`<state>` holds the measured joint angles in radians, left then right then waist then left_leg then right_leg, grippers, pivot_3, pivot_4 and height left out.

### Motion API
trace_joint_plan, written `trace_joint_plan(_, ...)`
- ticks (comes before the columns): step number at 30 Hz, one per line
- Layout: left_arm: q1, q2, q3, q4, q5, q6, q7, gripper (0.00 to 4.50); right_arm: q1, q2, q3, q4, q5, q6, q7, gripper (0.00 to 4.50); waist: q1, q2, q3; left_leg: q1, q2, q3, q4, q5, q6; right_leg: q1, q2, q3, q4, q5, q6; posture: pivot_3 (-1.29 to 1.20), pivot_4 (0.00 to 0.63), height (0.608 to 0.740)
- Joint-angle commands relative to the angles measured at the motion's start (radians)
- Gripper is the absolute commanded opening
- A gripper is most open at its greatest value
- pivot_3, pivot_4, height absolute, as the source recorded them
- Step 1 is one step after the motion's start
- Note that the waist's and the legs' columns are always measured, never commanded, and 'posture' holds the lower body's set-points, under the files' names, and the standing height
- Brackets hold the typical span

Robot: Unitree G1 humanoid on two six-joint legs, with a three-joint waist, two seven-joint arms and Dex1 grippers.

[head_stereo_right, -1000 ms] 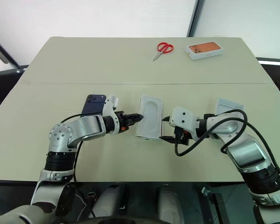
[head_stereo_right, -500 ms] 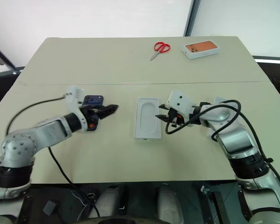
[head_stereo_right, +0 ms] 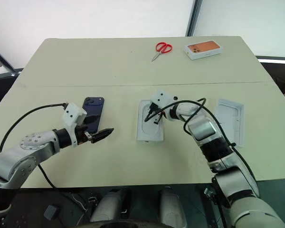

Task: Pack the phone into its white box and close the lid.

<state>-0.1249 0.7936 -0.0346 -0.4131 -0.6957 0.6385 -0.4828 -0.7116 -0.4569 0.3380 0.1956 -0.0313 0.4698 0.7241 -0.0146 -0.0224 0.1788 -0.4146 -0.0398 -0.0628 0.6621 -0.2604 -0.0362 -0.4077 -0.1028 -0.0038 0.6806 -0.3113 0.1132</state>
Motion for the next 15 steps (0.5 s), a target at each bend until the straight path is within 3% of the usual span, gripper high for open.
trace_joint_plan(1, 0.013, -0.02, 0.036, -0.046, 0.015, -0.029, -0.043, 4.5, -0.043, 0.022, 0.01, 0.073, -0.051, -0.074, -0.028, 0.06, 0.0, 0.0, 0.0, 0.0, 0.0, 0.0, 0.0, 0.0, 0.0, 0.0, 0.0, 0.0, 0.0, 0.0, 0.0, 0.0, 0.15, 0.697)
trace_joint_plan(10, 0.042, -0.055, 0.063, -0.07, 0.048, -0.013, -0.073, 4.5, 0.034, -0.002, 0.03, -0.021, -0.05, -0.056, 0.086, 0.06, 0.0, 0.0, 0.0, 0.0, 0.0, 0.0, 0.0, -0.002, 0.003, 0.0, 0.0, 0.0, 0.001, 0.0, 0.0, 0.0, 0.15, 0.697)
trace_joint_plan(15, 0.016, -0.088, 0.098, -0.039, 0.041, 0.037, -0.038, 4.5, 0.033, -0.003, -0.02, -0.058, -0.054, -0.099, 0.044, 0.06, 0.0, 0.0, 0.0, 0.0, 0.0, 0.0, 0.0, -0.002, 0.004, 0.0, 0.0, 0.0, 0.001, 0.0, 0.0, 0.0, 0.15, 0.697)
